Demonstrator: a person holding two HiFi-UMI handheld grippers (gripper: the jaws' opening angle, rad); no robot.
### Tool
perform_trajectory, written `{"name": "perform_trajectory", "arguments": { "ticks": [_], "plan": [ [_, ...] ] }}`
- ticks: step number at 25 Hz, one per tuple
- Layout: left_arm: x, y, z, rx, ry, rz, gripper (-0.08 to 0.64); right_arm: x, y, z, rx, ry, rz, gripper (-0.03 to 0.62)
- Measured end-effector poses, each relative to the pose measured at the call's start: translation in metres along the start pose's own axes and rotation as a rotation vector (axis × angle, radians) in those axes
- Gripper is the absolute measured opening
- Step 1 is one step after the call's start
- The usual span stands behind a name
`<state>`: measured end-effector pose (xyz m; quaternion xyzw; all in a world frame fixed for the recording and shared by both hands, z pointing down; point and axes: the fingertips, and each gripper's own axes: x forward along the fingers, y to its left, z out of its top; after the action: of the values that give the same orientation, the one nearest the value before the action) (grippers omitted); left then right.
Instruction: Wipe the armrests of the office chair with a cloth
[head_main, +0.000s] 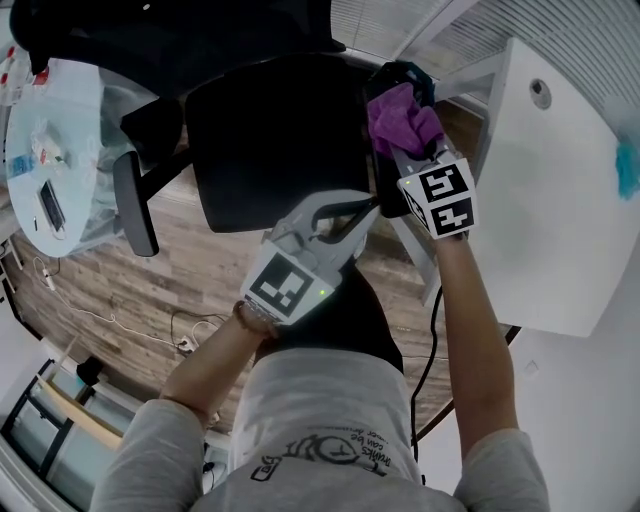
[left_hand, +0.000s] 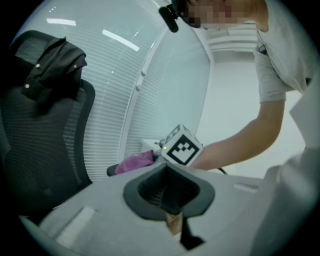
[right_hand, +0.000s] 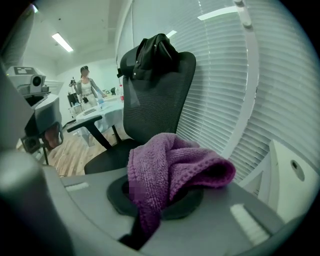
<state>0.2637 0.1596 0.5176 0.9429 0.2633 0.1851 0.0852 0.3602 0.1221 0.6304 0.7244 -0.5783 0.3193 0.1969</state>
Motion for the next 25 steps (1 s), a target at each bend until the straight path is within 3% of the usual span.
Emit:
{"name": "perform_trajectory", "arguments": {
  "ticks": [10, 15, 25],
  "plan": [
    [0.003, -0.006, 0.007, 0.012, -0.004, 0.004, 0.003, -0.062, 0.047, -0.055, -0.041, 0.096, 0.008, 0.029],
    [0.004, -0.003, 0.009, 0.013, -0.004, 0.008, 0.003, -0.092, 0.067, -0.082, -0.001, 0.115, 0.004, 0.029],
    [0.001, 0.001, 0.008, 0.009, -0.004, 0.014, 0.003, -0.091, 0.064, -0.081, 0.049, 0.115, 0.003, 0.031]
  ]
}}
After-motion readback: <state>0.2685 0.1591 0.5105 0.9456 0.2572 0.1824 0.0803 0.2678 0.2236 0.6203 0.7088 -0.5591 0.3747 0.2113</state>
